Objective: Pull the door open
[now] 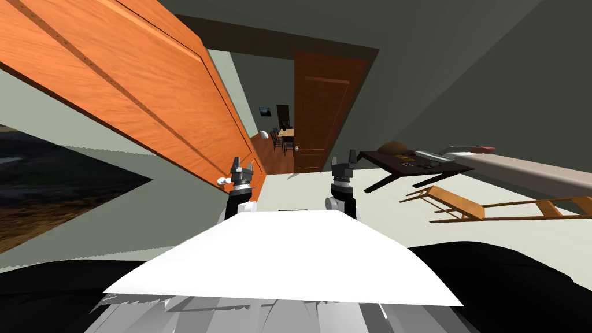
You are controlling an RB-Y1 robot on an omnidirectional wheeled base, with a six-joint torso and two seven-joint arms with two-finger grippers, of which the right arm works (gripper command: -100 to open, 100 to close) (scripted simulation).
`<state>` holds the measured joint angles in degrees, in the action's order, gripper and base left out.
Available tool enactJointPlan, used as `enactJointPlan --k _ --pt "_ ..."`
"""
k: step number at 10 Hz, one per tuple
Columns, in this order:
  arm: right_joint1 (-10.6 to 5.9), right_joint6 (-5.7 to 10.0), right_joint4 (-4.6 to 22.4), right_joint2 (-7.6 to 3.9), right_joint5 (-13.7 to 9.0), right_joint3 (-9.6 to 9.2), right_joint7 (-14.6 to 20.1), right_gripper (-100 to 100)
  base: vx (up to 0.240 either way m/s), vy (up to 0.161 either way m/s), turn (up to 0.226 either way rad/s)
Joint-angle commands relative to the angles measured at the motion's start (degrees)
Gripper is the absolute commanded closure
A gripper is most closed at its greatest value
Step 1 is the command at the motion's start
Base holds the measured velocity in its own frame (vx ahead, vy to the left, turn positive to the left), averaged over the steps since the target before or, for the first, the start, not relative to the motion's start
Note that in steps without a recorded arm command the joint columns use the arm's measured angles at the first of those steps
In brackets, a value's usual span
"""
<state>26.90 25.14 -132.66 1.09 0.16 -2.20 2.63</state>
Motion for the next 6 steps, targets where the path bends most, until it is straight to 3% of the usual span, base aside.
enactJointPlan --k 1,6 --pt "-0.58 0.63 1.9 -0.73 0.7 0.01 -1.4 -100 0.112 0.012 -0.061" --pt "-2.18 2.37 7.3 -2.32 2.6 0.05 -5.3 -100 0.167 0.052 -0.048"
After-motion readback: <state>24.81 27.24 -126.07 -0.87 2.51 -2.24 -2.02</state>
